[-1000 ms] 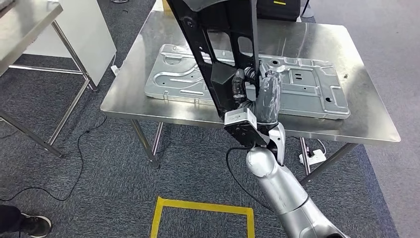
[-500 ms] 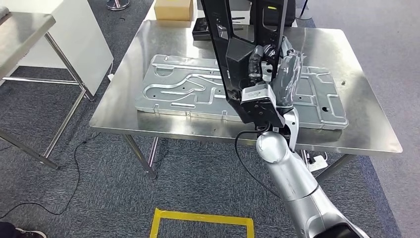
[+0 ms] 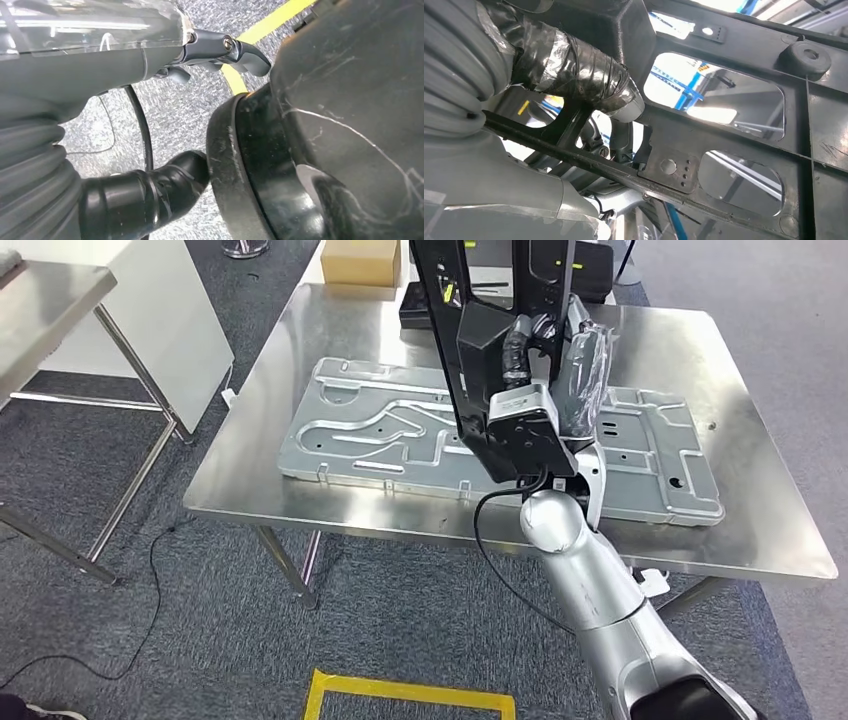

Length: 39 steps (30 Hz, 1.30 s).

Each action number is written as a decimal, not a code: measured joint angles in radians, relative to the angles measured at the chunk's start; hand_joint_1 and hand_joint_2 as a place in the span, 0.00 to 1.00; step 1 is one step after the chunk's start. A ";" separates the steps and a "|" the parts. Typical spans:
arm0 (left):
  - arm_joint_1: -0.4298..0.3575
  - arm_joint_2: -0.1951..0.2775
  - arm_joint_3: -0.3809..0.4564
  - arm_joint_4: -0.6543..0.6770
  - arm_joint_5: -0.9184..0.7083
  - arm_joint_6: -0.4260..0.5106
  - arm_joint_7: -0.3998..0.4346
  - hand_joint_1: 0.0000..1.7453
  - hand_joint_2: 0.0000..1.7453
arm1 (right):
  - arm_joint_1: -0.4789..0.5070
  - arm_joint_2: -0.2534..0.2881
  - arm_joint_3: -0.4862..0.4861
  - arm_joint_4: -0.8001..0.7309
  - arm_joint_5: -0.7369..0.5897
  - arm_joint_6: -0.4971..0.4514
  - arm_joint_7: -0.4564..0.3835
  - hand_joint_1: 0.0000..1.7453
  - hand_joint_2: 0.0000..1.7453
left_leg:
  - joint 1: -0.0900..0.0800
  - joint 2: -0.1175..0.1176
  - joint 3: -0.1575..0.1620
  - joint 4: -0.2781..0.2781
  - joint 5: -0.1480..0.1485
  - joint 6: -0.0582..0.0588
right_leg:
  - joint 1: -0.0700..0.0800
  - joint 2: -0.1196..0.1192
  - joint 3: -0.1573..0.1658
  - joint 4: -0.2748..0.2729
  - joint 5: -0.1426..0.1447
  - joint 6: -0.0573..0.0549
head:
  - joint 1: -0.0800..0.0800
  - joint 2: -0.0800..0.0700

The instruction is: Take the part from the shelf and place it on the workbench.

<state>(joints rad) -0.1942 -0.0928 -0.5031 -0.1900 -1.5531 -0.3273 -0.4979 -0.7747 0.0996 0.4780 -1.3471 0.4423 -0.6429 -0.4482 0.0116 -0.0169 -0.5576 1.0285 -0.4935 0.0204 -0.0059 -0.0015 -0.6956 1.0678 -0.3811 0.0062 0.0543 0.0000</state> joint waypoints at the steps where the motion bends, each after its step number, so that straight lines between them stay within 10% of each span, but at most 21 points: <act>1: 0.000 0.000 0.000 0.000 0.000 -0.003 -0.001 0.00 1.00 | -0.004 0.000 0.000 0.003 0.001 0.000 0.001 1.00 1.00 | 0.000 0.000 0.001 -0.002 -0.003 -0.006 | 0.003 0.000 0.008 -0.014 -0.006 -0.005 | 0.000 0.000; 5: -0.002 0.002 -0.001 0.000 0.001 -0.009 -0.002 0.00 1.00 | -0.009 0.001 0.000 0.011 0.001 0.001 0.007 1.00 1.00 | 0.000 0.005 0.002 0.014 -0.028 -0.025 | 0.002 0.002 0.031 -0.040 -0.021 -0.025 | -0.001 0.000; 10: -0.002 0.005 -0.001 0.000 0.002 -0.016 -0.005 0.00 1.00 | -0.009 0.002 0.000 0.019 0.002 0.003 0.008 1.00 1.00 | -0.001 0.009 -0.160 0.276 -0.100 -0.031 | 0.008 0.000 0.061 -0.045 -0.041 -0.043 | -0.002 0.000; 15: -0.001 0.007 -0.004 0.000 0.001 -0.004 -0.006 0.00 1.00 | -0.010 0.002 0.000 0.023 0.001 0.003 0.009 1.00 1.00 | -0.005 0.009 -0.090 0.035 0.068 -0.016 | 0.016 0.006 0.083 -0.033 -0.069 -0.036 | -0.002 0.000; 22: -0.002 0.007 -0.009 0.000 0.002 -0.003 -0.014 0.00 1.00 | -0.012 0.002 0.000 0.032 0.000 0.008 0.013 0.97 1.00 | -0.009 0.003 -0.079 0.000 0.072 -0.009 | 0.019 0.003 0.083 -0.034 -0.072 -0.035 | -0.002 0.000; 26: -0.004 0.007 -0.019 0.000 0.002 0.004 -0.014 0.00 0.00 | -0.018 0.012 0.000 0.051 0.037 -0.006 0.019 0.99 1.00 | -0.010 0.003 -0.080 0.000 0.070 -0.006 | 0.018 0.003 0.084 -0.038 -0.071 -0.030 | -0.002 0.000; 39: -0.021 0.012 -0.086 0.000 0.001 0.018 -0.011 0.00 0.00 | -0.142 0.114 -0.057 0.213 0.580 -0.043 0.114 1.00 1.00 | -0.010 0.002 -0.079 0.000 0.071 -0.004 | 0.014 0.002 0.082 -0.036 -0.071 -0.023 | -0.002 0.000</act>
<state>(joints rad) -0.2148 -0.0806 -0.5891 -0.1896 -1.5522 -0.3094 -0.5087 -0.9165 0.2137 0.4212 -1.1337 1.0223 -0.6863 -0.3338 0.0012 -0.0146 -0.6367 1.0288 -0.4220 0.0164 0.0084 0.0005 -0.6135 1.0318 -0.4526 -0.0166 0.0524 0.0000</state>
